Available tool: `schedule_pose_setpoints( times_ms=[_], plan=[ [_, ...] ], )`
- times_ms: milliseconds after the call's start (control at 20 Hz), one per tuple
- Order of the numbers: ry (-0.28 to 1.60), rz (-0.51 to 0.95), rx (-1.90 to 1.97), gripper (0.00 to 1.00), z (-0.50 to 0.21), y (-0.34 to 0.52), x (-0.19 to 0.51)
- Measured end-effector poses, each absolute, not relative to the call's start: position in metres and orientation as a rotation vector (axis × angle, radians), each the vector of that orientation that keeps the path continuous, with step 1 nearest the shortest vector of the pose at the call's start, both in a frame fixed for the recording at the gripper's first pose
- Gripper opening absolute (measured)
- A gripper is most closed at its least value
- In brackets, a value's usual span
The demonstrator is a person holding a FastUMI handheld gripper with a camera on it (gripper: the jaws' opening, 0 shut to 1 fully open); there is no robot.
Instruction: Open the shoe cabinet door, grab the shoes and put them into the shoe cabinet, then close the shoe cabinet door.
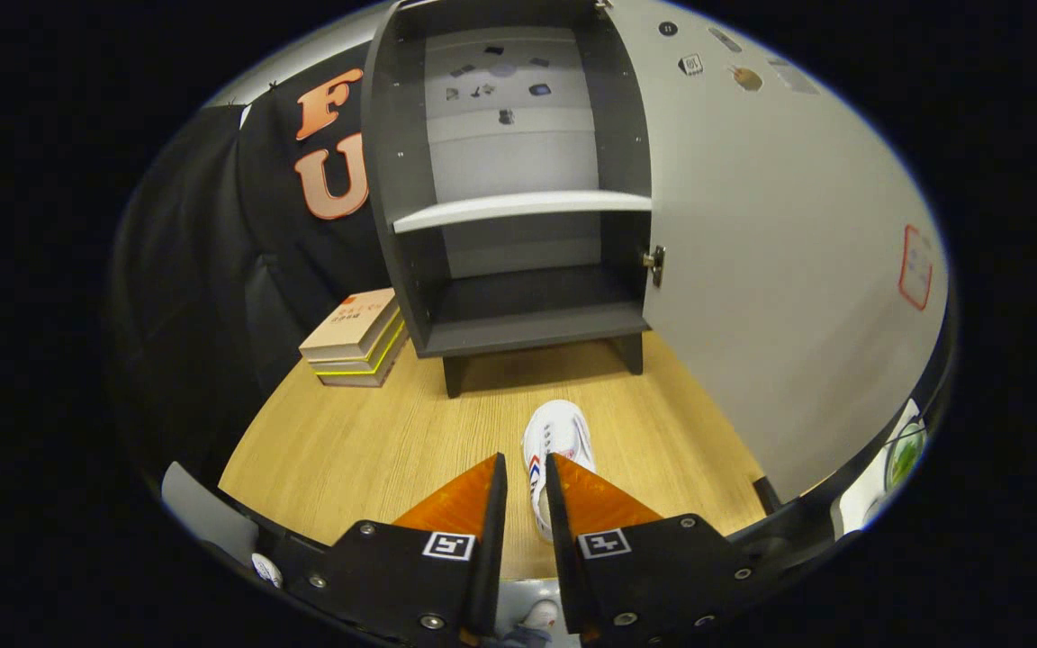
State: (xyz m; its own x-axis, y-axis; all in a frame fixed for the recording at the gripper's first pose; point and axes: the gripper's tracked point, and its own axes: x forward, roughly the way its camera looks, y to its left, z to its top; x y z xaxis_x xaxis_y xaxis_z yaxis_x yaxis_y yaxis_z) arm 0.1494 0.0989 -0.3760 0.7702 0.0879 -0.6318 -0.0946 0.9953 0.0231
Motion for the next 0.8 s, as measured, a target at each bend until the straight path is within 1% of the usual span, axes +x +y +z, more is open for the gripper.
schedule_pose_setpoints(
  times_ms=[400, 800],
  plan=[
    [0.871, 0.088, 0.042, 0.28, -0.485, 0.100, 0.168],
    [0.972, 0.085, 0.116, 0.30, -0.536, 0.097, 0.195]
  ],
)
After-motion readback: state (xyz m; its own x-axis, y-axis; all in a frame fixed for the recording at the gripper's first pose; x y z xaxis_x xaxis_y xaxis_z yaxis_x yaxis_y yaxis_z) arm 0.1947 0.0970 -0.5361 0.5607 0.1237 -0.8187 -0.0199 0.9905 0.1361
